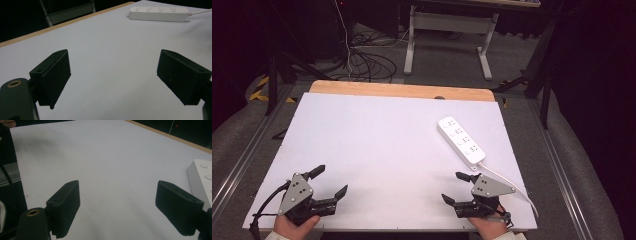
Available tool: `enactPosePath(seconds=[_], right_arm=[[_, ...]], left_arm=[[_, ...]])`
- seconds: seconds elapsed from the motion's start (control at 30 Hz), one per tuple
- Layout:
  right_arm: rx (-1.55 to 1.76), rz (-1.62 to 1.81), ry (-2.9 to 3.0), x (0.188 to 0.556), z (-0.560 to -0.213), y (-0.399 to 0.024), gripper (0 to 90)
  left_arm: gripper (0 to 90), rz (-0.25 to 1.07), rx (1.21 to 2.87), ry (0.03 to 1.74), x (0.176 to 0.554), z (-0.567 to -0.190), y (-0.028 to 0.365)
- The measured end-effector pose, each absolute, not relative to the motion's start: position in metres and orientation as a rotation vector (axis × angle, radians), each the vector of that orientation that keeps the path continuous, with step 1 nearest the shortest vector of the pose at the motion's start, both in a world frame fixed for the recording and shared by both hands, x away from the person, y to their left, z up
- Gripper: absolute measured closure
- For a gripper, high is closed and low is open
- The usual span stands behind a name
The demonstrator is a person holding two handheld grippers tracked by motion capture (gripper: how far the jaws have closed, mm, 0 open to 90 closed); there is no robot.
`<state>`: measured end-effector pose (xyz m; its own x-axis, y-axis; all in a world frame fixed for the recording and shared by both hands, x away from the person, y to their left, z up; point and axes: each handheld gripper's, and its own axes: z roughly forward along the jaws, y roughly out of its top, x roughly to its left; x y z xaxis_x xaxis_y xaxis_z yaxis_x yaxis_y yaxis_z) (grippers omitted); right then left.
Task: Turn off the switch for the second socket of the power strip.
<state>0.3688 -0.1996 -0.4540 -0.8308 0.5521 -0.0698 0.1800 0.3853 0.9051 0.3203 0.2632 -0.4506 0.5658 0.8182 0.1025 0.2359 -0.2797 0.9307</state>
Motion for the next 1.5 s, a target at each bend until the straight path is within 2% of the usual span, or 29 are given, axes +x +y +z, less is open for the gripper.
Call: enactPosePath(seconds=[0.13,0.6,0.7,0.77,0.8,0.83,0.9,0.97,1.5], right_arm=[[0.638,1.432,2.296,0.370,-0.452,-0.200,21.2],[0.639,1.412,2.298,0.378,-0.434,-0.200,33.2],[0.644,1.404,2.299,0.381,-0.429,-0.199,40.3],[0.649,1.405,2.302,0.381,-0.428,-0.199,42.0],[0.640,1.403,2.300,0.382,-0.427,-0.199,48.0],[0.640,1.403,2.300,0.382,-0.427,-0.199,48.0],[0.626,1.402,2.310,0.383,-0.425,-0.198,70.8],[0.633,1.401,2.324,0.383,-0.424,-0.198,88.6],[0.704,1.266,2.287,0.411,-0.398,-0.202,90.0]], left_arm=[[12.4,0.738,1.804,0.870,0.320,-0.451,0.263],[12.5,0.738,1.803,0.874,0.321,-0.451,0.263],[12.5,0.739,1.804,0.877,0.321,-0.451,0.263],[12.5,0.743,1.807,0.873,0.321,-0.451,0.263],[12.5,0.745,1.806,0.874,0.320,-0.450,0.263],[12.5,0.746,1.807,0.874,0.320,-0.451,0.263],[12.6,0.745,1.808,0.874,0.320,-0.451,0.263],[12.6,0.743,1.807,0.875,0.320,-0.451,0.262],[12.6,0.754,1.807,0.880,0.321,-0.451,0.263]])
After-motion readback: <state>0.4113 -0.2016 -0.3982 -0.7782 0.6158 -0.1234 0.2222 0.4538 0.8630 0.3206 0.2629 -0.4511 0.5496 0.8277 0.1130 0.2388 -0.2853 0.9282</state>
